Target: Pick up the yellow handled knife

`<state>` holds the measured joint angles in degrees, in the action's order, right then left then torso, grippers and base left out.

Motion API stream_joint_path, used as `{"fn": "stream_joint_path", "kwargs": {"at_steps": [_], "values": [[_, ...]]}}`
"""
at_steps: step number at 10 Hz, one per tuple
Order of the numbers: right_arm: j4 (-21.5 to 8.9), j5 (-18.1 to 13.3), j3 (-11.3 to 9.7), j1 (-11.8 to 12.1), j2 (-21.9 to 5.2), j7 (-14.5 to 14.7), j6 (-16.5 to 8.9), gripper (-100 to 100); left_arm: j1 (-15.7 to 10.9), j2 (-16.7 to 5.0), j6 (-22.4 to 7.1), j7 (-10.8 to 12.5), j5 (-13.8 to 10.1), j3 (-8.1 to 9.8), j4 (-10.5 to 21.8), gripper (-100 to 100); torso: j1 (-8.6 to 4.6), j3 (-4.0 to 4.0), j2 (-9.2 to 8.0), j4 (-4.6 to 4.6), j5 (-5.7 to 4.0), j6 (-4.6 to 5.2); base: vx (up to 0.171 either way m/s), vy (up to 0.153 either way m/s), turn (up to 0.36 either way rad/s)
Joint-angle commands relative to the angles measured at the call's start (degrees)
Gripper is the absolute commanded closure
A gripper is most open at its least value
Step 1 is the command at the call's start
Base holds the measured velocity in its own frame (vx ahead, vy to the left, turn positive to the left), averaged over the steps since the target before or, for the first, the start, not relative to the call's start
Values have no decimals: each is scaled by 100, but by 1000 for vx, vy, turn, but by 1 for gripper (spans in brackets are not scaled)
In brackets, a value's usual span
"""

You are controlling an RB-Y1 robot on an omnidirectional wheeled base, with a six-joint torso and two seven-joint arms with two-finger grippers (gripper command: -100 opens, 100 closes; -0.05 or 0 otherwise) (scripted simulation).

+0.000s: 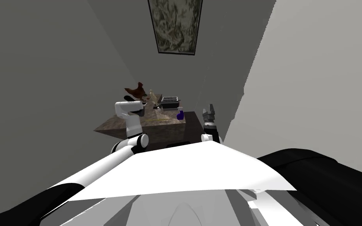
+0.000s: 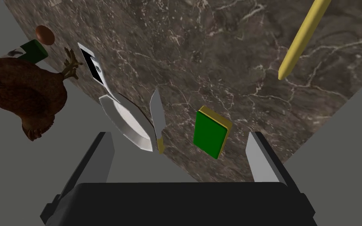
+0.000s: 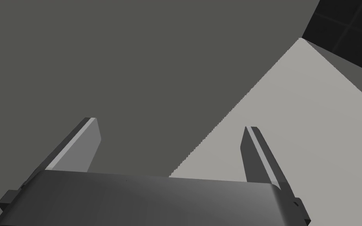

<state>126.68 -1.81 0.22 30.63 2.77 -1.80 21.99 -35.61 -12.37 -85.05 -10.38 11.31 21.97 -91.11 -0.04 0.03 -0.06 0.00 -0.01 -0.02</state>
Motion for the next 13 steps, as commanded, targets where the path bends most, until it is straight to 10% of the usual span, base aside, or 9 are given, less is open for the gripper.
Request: {"fn": "stream_joint_path", "kwargs": {"at_steps": [1,13], "values": [[0,0,0,0,0,0,0,0,-228,19,-275,-72,131,140,286,-100,0,0,0,0,0,0,-5,-6,-82],[0,0,0,1,0,0,0,0,-741,378,-1605,-559,845,1042,1728,-100,-4,-6,11,3,-1,-2,14,-14,-94]]}}
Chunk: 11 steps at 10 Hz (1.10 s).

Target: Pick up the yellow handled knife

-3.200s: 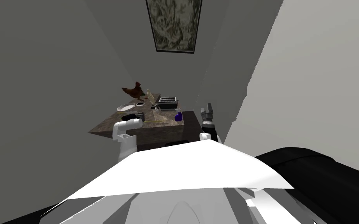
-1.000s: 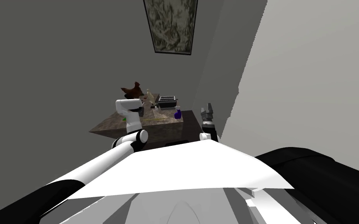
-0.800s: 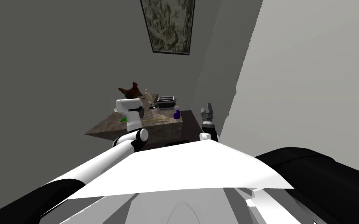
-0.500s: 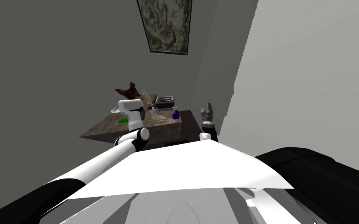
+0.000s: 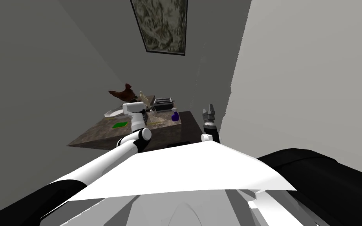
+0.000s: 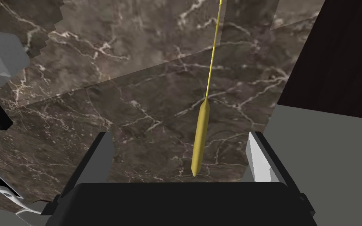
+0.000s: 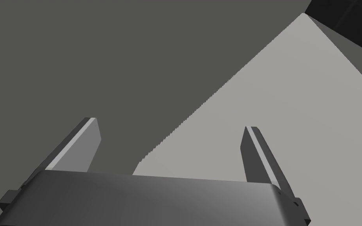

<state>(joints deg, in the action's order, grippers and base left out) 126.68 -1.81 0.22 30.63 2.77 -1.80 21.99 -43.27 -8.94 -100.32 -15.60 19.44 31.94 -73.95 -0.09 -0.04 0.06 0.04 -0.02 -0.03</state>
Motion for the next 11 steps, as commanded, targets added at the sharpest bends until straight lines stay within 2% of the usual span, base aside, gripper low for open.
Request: {"fn": "stream_joint_path", "kwargs": {"at_steps": [1,3,4,5,6,7,9,10,11], "values": [[0,0,0,0,0,0,0,0,54,105,-208,-105,109,165,145,-100,0,0,0,0,0,0,32,-25,-177],[0,0,0,0,0,0,0,0,72,134,-259,-132,140,214,196,-100,-1,-2,4,1,0,-2,27,-16,-55],[0,0,0,1,0,0,0,0,119,189,-352,-185,195,306,288,-100,3,1,-1,-1,0,-4,26,-12,-89],[0,0,0,0,0,0,0,0,104,165,-297,-156,167,260,227,-100,2,0,-1,0,0,-1,13,-4,-23],[0,0,0,0,0,0,0,0,107,169,-323,-169,171,268,232,0,5,2,-4,-1,0,-4,0,0,0],[0,0,0,0,0,0,0,0,198,178,-126,-41,112,227,368,-100,7,5,-8,-2,1,-3,1,21,-49],[0,0,1,0,0,0,0,0,271,184,29,61,65,195,478,-100,21,6,-11,-3,4,-4,-8,38,-51],[0,0,1,0,-1,0,0,0,243,183,-52,8,85,208,421,-100,23,8,-13,-3,5,-3,-6,18,-12],[0,0,1,0,0,0,0,0,249,185,-34,21,82,205,425,100,17,8,-13,-4,3,-4,0,0,0]]}}
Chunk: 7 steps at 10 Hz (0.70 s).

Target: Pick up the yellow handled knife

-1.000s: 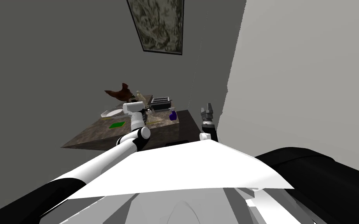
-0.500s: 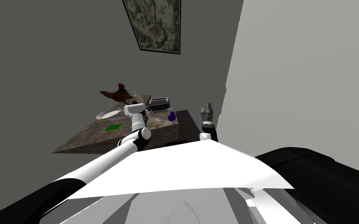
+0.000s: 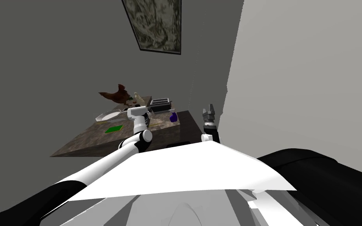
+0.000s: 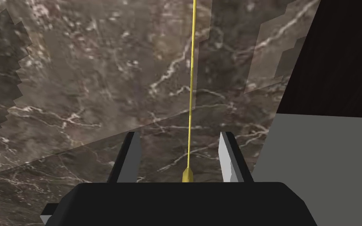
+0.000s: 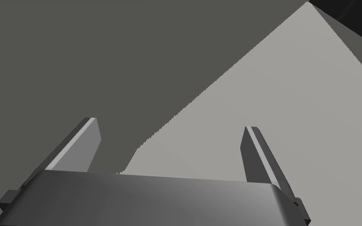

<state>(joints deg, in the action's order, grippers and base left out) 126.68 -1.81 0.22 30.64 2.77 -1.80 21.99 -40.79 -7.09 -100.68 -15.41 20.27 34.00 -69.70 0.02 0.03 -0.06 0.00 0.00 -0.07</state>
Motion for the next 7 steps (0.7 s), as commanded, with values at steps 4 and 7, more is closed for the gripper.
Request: {"fn": "stream_joint_path", "kwargs": {"at_steps": [4,7], "values": [[0,0,0,0,0,0,0,0,2,0,-12,-1,2,0,4,100,-1,1,0,-2,2,1,0,0,0],[0,0,0,0,0,0,0,0,27,-58,-33,-20,81,-30,68,-100,12,-3,7,0,5,0,12,17,-5]]}}
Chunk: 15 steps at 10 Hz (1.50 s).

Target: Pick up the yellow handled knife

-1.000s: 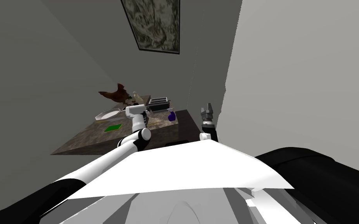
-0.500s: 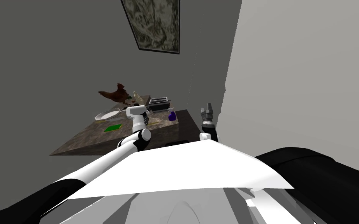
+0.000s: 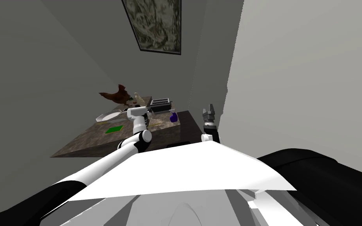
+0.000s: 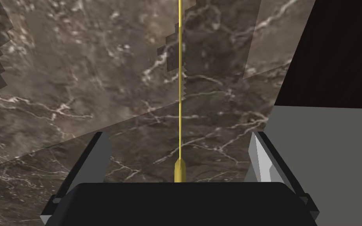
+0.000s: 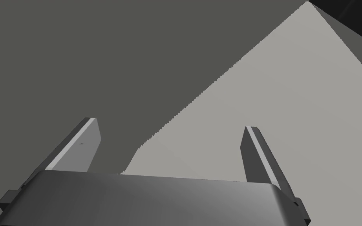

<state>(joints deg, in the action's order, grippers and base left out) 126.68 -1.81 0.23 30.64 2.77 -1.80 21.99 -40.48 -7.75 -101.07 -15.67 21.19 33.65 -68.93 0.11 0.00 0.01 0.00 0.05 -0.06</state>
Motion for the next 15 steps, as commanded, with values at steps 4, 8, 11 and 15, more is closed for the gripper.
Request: {"fn": "stream_joint_path", "kwargs": {"at_steps": [4,8,11,15], "values": [[0,0,0,-1,0,0,0,0,127,53,273,367,-33,-68,208,-100,17,7,-12,-2,3,1,-16,51,-98],[0,0,0,0,0,0,0,0,152,68,294,405,-35,-78,209,100,-3,5,-8,-2,-1,-1,-16,27,-29],[0,0,0,0,0,0,0,0,142,61,311,415,-35,-76,196,100,-1,-15,16,14,4,5,0,0,0],[0,0,0,0,0,0,0,0,43,149,124,391,-150,66,27,-100,-9,-12,11,12,1,3,-7,-10,-11]]}}
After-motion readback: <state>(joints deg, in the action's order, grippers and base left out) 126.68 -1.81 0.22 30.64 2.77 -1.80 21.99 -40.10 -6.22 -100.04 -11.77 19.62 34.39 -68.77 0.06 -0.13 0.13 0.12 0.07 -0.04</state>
